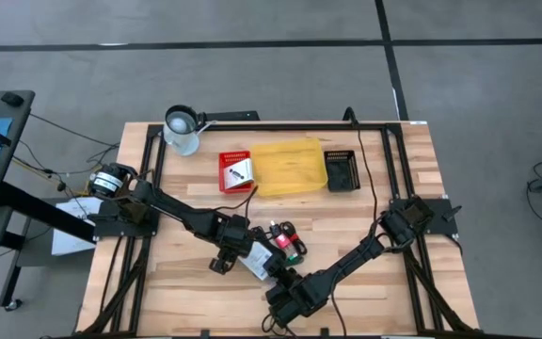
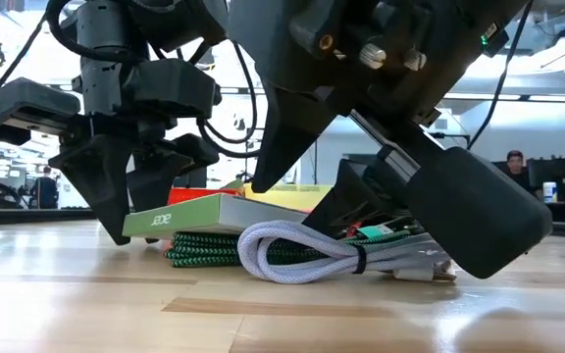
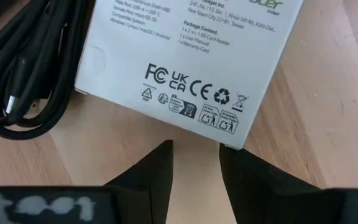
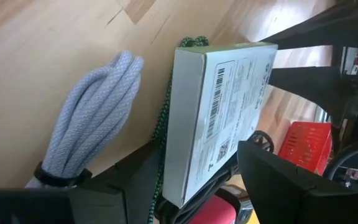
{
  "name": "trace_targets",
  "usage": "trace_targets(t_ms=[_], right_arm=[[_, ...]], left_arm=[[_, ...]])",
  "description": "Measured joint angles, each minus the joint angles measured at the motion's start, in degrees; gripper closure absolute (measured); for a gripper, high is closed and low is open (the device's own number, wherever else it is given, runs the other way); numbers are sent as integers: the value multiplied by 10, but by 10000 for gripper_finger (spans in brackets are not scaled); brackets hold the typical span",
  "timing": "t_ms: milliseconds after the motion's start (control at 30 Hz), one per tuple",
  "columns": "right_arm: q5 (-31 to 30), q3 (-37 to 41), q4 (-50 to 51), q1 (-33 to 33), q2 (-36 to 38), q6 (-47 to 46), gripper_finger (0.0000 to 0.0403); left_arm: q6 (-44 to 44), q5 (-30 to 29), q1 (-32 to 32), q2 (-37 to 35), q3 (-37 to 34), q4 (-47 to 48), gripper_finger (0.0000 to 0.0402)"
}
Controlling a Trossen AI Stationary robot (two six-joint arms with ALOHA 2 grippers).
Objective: Pick and place items into bin
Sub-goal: Put the white card reader box into the red bin
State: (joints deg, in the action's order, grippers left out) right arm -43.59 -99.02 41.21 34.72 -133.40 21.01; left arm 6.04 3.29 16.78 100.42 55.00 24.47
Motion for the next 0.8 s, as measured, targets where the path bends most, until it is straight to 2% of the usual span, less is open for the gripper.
trace_targets(t_ms=[567, 667, 800], right_arm=[[-65, 0, -36, -12, 0, 34, 189], [-65, 0, -52, -12, 1, 49, 202], [-65, 0, -59, -12, 2, 50, 247]], left_arm=[[0, 15, 0, 0, 0, 0, 281], [0, 15, 0, 0, 0, 0, 281], [0, 15, 0, 0, 0, 0, 281]])
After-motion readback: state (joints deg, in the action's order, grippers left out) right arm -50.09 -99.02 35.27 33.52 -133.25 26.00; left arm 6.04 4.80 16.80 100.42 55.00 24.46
